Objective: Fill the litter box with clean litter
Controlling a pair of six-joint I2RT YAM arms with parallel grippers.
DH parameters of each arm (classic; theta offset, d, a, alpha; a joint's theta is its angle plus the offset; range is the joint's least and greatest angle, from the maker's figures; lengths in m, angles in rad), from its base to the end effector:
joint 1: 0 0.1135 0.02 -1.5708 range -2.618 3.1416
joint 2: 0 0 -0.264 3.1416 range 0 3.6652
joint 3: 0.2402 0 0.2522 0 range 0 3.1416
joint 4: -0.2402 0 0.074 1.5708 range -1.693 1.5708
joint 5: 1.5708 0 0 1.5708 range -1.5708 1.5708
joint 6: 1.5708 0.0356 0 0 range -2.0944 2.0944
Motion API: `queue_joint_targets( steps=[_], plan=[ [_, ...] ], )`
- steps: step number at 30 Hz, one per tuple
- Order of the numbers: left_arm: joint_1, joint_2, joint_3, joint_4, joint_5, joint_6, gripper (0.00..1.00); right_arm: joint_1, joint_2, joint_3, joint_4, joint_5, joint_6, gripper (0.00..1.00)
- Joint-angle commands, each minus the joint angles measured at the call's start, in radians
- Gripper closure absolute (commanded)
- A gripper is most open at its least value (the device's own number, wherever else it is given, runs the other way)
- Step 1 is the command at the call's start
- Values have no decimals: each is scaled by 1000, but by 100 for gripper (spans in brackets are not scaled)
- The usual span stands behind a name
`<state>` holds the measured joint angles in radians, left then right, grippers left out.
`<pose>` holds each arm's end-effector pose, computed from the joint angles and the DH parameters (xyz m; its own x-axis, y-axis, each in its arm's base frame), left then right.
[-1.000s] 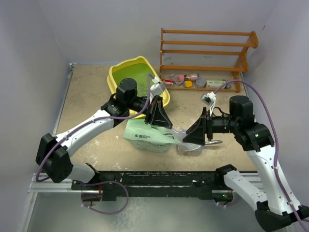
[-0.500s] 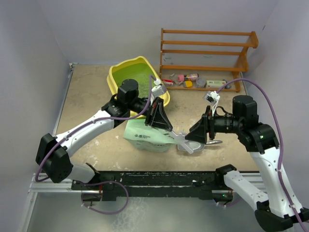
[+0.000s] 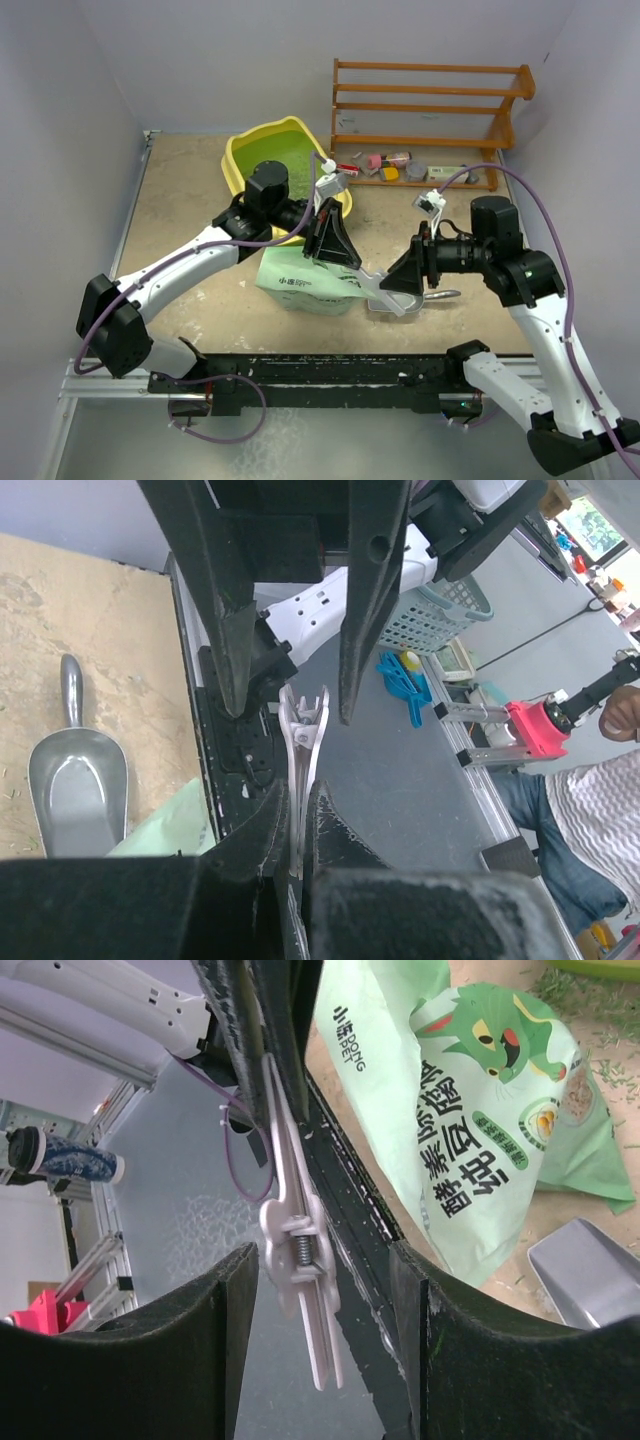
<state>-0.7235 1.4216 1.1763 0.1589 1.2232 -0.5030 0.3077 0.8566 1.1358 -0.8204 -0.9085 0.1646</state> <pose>0.2167 -0.2361 0.3658 -0.5038 0.2259 -0.8338 0.7815 -0.2921 -0.5513 0.1327 0.0716 0.3888 -0.6204 -0.0914 -0.7789 -0.7387 0.4018 0.5412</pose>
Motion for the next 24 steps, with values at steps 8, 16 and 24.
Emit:
queue_joint_targets(
  steps=[8,16,24],
  plan=[
    [-9,19,40,47,2,-11,100,1,-14,-14,72,-63,4,75],
    [-9,22,50,18,-29,-2,100,1,-21,-20,64,-49,0,100],
    [-7,-15,106,-215,-166,191,58,2,-26,18,-48,58,-85,100]
  ],
)
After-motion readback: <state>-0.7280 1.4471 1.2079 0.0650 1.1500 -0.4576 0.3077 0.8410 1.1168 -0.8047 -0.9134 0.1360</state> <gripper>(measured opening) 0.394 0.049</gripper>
